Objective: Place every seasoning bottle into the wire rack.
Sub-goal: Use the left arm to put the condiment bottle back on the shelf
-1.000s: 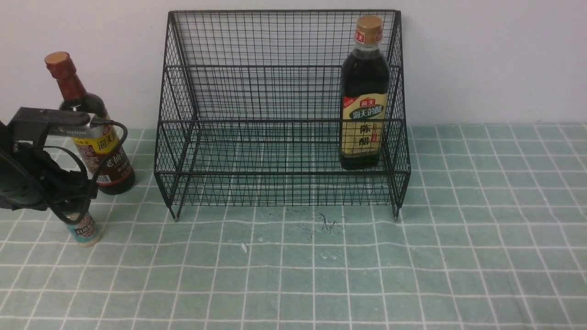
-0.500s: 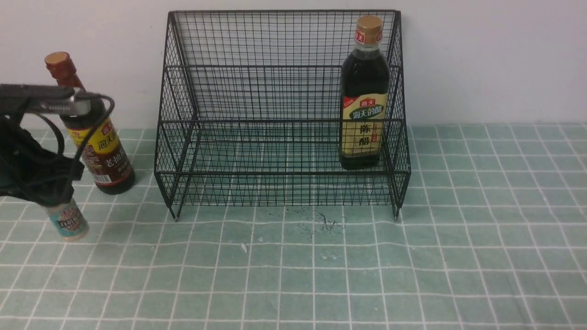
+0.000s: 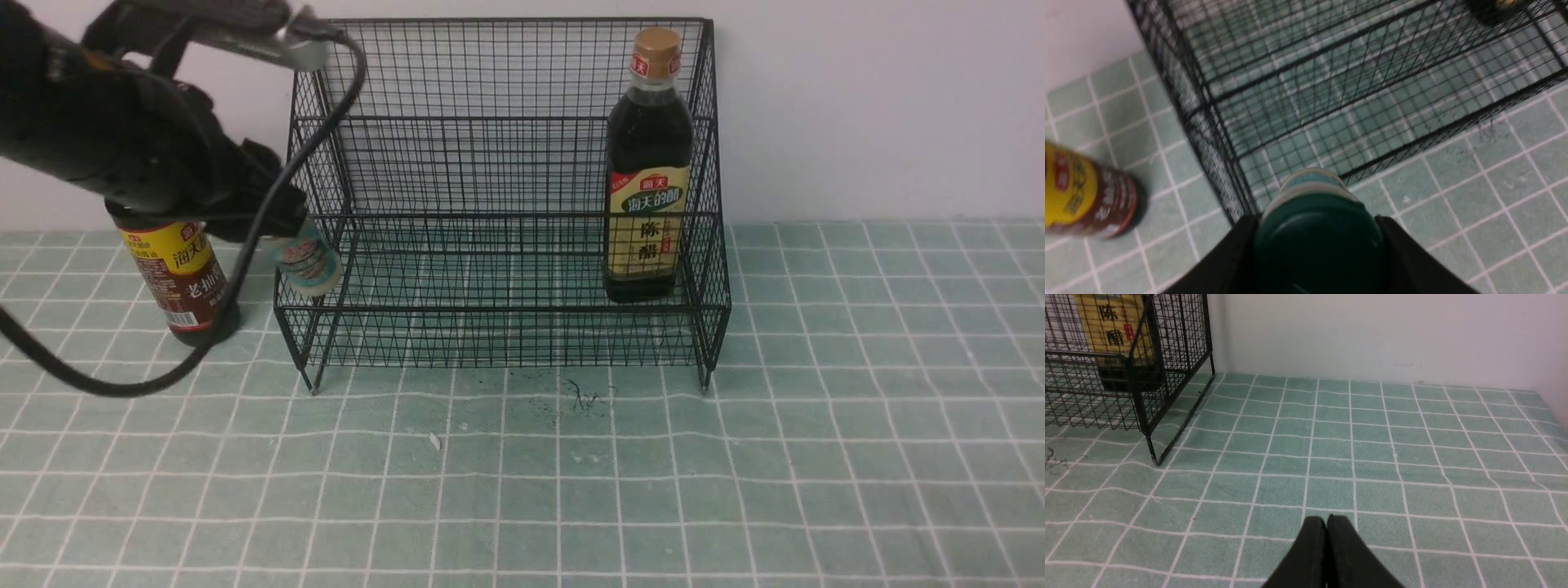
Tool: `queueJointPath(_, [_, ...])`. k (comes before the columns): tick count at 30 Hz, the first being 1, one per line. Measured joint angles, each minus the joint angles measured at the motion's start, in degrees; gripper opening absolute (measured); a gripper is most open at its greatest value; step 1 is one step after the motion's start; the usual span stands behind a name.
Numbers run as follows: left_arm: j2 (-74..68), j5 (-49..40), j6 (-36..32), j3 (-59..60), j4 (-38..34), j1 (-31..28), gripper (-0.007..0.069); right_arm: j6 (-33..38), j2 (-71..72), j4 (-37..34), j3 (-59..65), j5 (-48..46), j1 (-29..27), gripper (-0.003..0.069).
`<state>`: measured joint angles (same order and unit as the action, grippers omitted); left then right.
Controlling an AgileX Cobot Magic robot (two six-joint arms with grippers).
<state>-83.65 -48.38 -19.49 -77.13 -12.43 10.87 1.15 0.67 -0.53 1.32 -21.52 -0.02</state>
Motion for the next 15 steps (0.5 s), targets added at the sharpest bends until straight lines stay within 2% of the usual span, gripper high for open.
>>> queueJointPath(6, [-8.2,6.5,-5.3,-4.3,-0.1,2.5,0.0308,0.0,0.0,0.0,0.0,0.0,0.0,-0.0015])
queueJointPath(15, [-18.2,7.2,-8.3,-5.2,0.1,2.5,0.0308,0.0,0.0,0.0,0.0,0.0,0.0,-0.0015])
